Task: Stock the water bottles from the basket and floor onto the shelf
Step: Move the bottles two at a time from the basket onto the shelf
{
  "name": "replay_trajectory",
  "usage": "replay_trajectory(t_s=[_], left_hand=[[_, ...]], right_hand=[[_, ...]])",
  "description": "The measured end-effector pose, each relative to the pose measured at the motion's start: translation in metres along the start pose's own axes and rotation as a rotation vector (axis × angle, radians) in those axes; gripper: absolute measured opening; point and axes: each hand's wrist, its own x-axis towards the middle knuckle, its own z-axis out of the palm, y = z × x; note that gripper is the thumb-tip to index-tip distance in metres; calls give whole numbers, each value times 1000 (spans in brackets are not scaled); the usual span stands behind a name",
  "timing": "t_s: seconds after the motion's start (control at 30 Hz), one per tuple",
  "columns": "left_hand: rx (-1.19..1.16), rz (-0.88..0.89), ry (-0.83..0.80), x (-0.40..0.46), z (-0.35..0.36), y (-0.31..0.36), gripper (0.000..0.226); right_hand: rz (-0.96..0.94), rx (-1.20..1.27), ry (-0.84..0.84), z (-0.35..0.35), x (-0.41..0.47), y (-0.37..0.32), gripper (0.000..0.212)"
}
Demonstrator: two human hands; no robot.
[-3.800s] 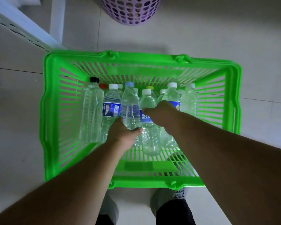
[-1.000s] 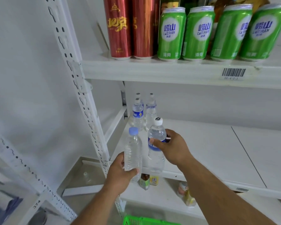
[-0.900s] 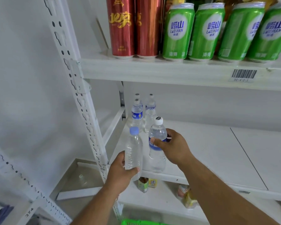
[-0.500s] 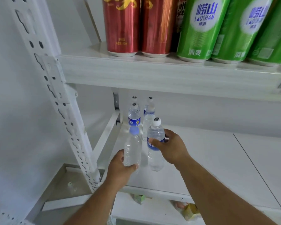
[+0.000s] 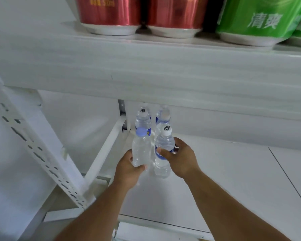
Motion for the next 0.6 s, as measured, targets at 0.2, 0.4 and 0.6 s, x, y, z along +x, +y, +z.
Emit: replay_trajectory(t_s=[0.2, 0.4, 0.6], left_hand=[[-3, 40, -32, 15, 4, -2, 54], [19, 70, -52, 25, 5, 2, 56], [13, 56, -68, 25, 5, -1, 55]], right_hand=[[-10, 10, 8, 6, 15, 0, 24], [-19, 11, 11, 7, 19, 1, 21], [-16, -3, 22, 7, 20, -1, 25]])
